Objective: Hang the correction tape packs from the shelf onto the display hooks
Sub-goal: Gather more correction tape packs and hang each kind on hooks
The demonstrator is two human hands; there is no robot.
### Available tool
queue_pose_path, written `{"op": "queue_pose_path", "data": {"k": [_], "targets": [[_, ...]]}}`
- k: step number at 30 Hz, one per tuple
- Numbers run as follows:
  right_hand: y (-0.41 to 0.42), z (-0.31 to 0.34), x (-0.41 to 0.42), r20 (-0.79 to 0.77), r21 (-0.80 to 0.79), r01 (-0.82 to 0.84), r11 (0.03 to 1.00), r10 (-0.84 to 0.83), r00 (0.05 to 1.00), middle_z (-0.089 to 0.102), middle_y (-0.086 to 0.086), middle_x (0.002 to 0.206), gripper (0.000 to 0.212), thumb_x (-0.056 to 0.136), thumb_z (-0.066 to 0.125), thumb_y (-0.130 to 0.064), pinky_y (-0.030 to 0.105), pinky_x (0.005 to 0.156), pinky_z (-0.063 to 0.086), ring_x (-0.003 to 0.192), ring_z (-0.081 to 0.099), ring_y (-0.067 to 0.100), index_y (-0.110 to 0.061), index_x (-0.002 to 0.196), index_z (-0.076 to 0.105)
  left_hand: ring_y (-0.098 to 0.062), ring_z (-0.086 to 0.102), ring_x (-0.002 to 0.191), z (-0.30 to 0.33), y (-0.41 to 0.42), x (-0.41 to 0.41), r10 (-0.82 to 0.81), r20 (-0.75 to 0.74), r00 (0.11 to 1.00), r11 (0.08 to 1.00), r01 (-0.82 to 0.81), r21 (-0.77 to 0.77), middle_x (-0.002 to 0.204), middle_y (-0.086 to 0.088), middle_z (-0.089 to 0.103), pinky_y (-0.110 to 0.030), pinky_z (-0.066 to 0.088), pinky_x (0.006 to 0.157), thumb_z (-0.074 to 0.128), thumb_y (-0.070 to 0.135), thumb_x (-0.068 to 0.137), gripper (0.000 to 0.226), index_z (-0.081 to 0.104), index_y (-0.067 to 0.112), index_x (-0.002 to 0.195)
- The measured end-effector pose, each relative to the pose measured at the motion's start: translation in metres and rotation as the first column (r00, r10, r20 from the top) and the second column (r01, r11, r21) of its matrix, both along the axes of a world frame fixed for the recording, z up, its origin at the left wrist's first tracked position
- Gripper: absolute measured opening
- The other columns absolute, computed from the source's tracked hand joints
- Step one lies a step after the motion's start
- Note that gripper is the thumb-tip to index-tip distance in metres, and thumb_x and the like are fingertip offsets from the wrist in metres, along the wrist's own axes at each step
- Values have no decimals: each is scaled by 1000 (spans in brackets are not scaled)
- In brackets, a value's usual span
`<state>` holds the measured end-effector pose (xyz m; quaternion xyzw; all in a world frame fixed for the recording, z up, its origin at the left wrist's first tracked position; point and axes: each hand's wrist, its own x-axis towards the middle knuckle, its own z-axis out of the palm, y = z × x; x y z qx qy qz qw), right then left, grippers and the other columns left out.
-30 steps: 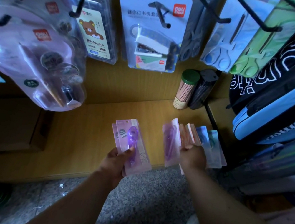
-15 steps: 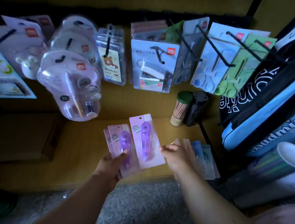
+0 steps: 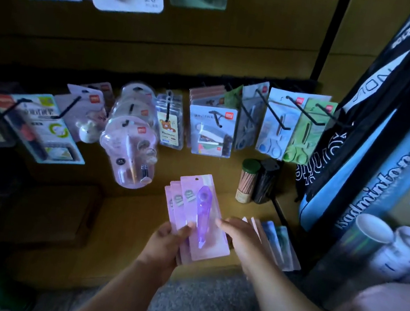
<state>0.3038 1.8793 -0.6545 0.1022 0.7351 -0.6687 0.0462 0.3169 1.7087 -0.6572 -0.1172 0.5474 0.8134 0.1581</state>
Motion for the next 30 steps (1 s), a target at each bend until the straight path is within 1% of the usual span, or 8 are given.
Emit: {"op": "queue_pose_path", "data": {"k": [2,4,6,9,13,19,26,30], "targets": [[-2,13,10,-64,15,-3,1000,4,998,39,-12,51,35,86,68,-28,11,49,30,47,40,-3,-16,63,45,-49,61,109,11,3,8,-16,-37,999,1000,16,-1,120,-30,67,-66,41,98,69,21,84,44,64,1,122],[-3,24,18,-82,-43,-9,999,5,997,57,-11,54,26,82,73,-26,9,54,40,51,53,-1,-9,68,58,-52,59,112,21,6,16,-39,-87,995,999,39,-8,119,-31,66,-73,34,101,71,21,87,41,65,2,123],[-5,37,26,-77,-123,-5,992,-5,997,71,5,75,20,79,75,-20,24,65,51,65,64,12,-3,86,68,-51,59,112,31,8,23,-52,-128,990,999,51,-11,120,-31,66,-73,33,102,71,25,85,46,64,1,124],[-6,50,35,-114,-205,5,979,-29,993,71,25,91,22,78,76,-14,44,77,52,76,65,27,2,92,68,-52,58,113,45,10,32,-40,-164,986,999,38,-12,119,-31,66,-70,36,101,72,27,79,54,62,1,125],[-6,64,45,-172,-229,11,973,-52,984,75,13,80,8,75,78,-15,43,75,54,72,67,25,-11,80,74,-50,60,115,63,10,41,-57,-238,970,998,62,11,122,-28,66,-67,40,102,72,25,82,51,62,3,126],[-6,93,58,-212,-288,16,958,-80,974,73,22,91,27,68,81,-25,53,83,53,82,68,33,-6,85,72,-43,65,112,92,11,46,-107,-333,937,986,142,83,123,-23,67,-54,55,88,66,22,90,44,59,5,130],[-4,125,57,-279,-361,-9,932,-98,955,73,21,95,19,81,72,-15,48,85,54,85,68,32,-3,95,70,-45,61,115,126,12,43,-122,-381,917,986,155,56,126,-27,64,-59,49,98,54,28,95,45,57,5,133],[-2,138,55,-337,-361,-23,932,-108,935,75,10,85,13,82,70,-15,35,72,58,76,70,23,-7,93,70,-45,59,112,140,13,41,-119,-375,919,983,162,84,129,-31,60,-65,44,101,51,29,96,48,52,3,136]]}}
